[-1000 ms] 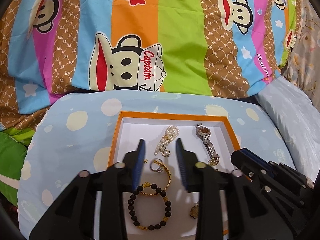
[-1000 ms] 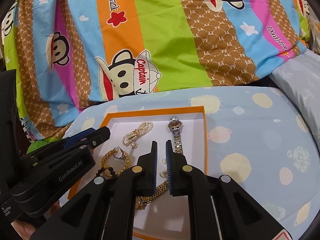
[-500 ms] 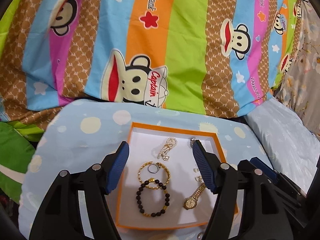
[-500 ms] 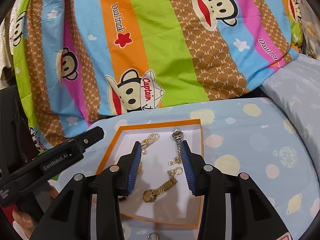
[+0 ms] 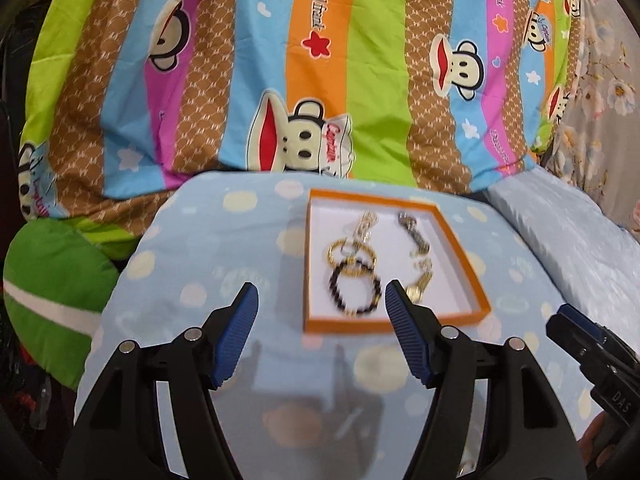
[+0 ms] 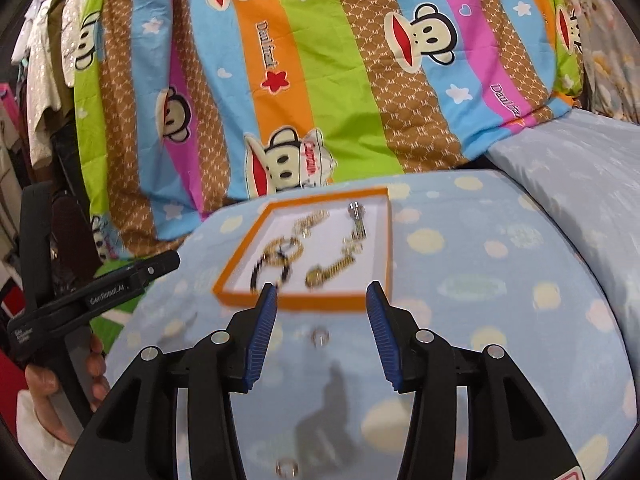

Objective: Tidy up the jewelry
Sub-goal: 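Withdraw both tools from the box, then reach the right tool to the gold hoop earring and close on it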

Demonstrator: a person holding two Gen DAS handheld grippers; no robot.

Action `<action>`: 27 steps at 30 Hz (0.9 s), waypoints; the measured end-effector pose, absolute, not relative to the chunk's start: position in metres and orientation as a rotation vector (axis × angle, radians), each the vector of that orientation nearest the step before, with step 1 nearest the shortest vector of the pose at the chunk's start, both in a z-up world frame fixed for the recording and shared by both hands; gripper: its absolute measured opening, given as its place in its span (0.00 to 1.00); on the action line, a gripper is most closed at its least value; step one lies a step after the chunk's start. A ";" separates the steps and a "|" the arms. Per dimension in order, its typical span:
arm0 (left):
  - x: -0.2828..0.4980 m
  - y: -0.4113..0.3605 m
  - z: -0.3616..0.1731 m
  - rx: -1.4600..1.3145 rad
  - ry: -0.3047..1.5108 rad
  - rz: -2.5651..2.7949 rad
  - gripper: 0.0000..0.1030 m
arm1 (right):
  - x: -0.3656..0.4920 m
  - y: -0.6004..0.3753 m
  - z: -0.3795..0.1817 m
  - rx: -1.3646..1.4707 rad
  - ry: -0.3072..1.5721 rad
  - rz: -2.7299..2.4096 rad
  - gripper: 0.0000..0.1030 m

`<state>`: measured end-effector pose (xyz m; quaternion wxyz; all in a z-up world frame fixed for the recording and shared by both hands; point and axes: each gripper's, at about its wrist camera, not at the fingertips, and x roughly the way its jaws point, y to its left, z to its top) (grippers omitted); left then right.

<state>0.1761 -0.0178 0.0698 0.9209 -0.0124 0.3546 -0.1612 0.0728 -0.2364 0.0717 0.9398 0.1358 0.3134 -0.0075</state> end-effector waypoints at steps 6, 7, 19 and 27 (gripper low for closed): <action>0.137 -0.009 0.041 -0.001 0.805 -0.332 0.62 | 0.025 -0.216 0.047 0.244 0.712 -0.023 0.45; 0.132 -0.009 0.037 0.001 0.813 -0.329 0.62 | 0.019 -0.213 0.042 0.255 0.722 -0.016 0.45; 0.088 -0.018 0.002 0.086 0.872 -0.302 0.62 | 0.002 -0.180 0.013 0.224 0.787 0.001 0.45; 0.079 -0.022 -0.012 0.092 0.904 -0.300 0.62 | 0.007 -0.175 0.001 0.203 0.831 -0.012 0.45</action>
